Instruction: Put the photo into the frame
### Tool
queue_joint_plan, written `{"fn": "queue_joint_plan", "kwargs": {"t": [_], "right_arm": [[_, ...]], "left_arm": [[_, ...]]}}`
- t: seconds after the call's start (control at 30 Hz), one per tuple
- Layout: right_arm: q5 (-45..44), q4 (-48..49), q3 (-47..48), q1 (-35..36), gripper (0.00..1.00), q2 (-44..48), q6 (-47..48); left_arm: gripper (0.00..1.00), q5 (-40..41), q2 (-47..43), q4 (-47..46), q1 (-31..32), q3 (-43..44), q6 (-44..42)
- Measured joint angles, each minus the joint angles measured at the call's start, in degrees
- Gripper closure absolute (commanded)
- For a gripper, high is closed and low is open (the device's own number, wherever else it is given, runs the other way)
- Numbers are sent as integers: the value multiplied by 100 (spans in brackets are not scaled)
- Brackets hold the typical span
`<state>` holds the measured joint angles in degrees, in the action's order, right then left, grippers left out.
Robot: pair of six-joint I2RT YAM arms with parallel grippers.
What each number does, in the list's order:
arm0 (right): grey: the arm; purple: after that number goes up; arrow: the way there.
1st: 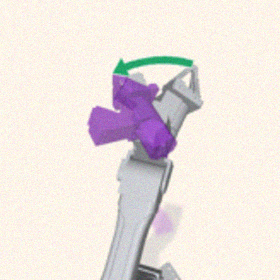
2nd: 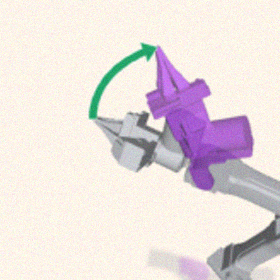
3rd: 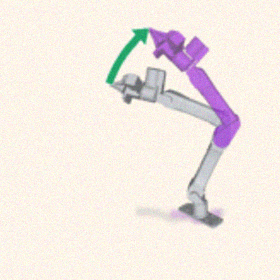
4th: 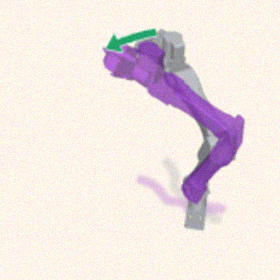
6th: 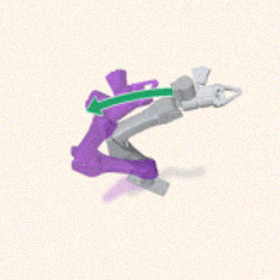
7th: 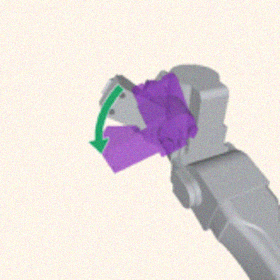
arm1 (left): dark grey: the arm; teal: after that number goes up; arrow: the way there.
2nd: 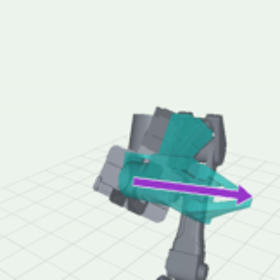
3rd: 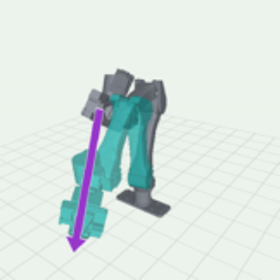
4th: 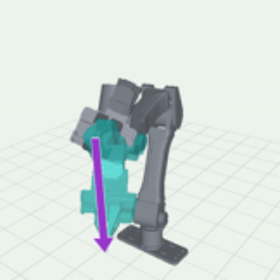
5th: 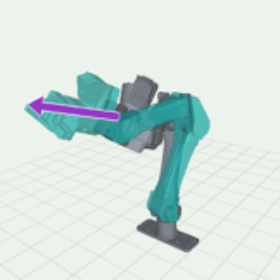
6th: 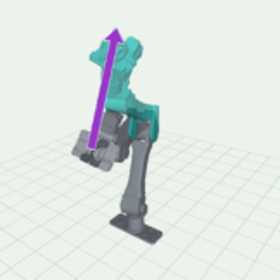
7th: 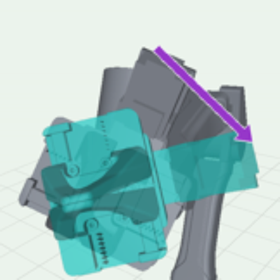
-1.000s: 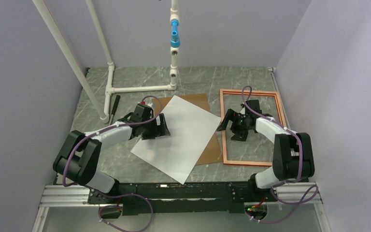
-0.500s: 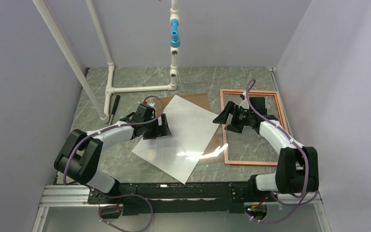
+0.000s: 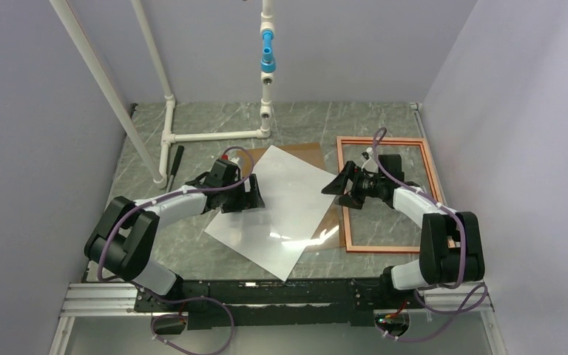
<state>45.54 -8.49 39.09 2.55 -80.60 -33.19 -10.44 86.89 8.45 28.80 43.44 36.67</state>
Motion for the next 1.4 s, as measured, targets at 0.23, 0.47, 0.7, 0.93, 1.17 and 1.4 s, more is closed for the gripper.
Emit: {"fn": "queue_joint_plan", "kwargs": {"t": [0.23,0.47,0.7,0.93,1.17,1.4], "right_arm": [[334,754,-323,-13,24,-195,-374],[573,1517,-678,-33,30,-396,-839],[603,1843,-769,-13,49,-422,-1038],[610,2079,-852,127,86,-457,-1246],[599,2041,-850,195,100,-435,-1268],[234,619,-236,216,100,269,-756]], "left_arm": [[9,-17,83,-120,39,0,4],[9,-31,116,-216,52,2,24],[9,-31,151,-227,70,31,24],[9,-28,170,-289,98,31,26],[8,-2,98,-238,131,48,24],[7,61,-461,345,264,48,15]]}}
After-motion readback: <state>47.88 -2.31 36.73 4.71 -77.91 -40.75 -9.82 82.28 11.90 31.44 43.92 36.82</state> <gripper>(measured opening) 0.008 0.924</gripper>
